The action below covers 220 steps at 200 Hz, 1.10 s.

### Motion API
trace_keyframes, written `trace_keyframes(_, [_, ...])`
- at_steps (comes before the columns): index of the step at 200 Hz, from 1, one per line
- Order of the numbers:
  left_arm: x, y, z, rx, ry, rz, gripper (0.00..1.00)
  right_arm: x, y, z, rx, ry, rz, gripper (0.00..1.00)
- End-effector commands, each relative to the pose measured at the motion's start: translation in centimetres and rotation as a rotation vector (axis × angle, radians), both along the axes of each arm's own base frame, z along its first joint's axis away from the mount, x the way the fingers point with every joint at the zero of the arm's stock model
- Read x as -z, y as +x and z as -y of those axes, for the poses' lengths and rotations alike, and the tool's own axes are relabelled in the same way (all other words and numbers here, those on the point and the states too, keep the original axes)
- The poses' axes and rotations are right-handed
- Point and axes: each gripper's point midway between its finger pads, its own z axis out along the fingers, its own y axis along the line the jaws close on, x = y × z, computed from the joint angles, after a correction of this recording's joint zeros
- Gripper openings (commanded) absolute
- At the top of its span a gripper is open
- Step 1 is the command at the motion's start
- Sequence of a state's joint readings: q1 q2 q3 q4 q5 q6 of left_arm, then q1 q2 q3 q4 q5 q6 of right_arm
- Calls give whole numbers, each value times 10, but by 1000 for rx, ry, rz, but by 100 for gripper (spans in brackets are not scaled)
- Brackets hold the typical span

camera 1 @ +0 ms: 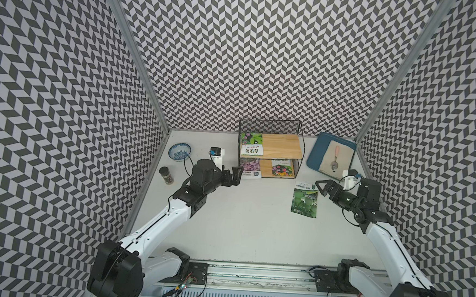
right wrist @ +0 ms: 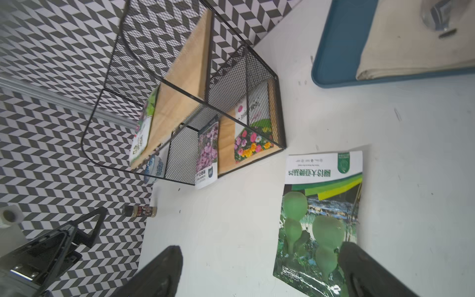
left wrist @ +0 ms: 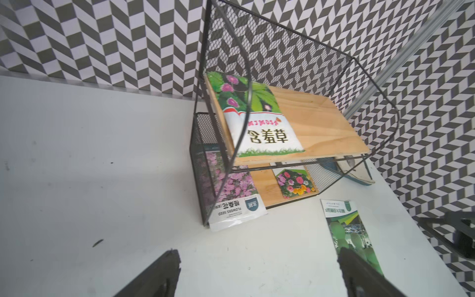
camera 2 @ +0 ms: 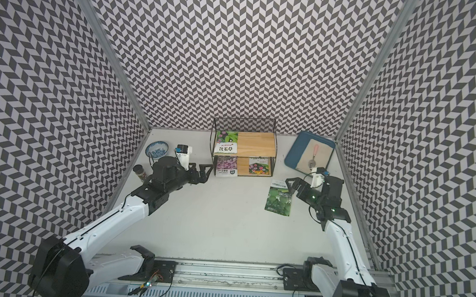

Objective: Take the seed bag off the shelf
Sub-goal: Place the seed packet at the center of the board, then adjust the seed packet on the shelf.

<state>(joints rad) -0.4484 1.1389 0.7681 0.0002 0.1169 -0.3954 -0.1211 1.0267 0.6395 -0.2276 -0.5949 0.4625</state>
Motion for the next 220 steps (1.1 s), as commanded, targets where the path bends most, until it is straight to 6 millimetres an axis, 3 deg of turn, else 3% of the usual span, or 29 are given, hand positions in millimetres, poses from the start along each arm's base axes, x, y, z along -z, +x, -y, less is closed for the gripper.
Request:
trace_keyframes(1, [-15,-3,19,-12,-8,2,100,-22,23,-4,-53,-7,80,100])
trace_keyframes(60, [-35,16,67,40,118,28,100,-52,85,-19,-136,8,143,100])
trace_keyframes(124, [-50,50,107,87,191,57,100,-78,120,-47,-202,55,215,100])
trace_keyframes(155, [-35,71,116,55,234,29,100,-75,131,-64,-227,66,204,100])
trace_keyframes(195, [-9,101,110,-57,349,-26,100,-74,126,-95,-261,57,203,100])
trace_keyframes(220, [4,115,109,-100,413,-42,100,-66,125,-102,-256,44,187,100])
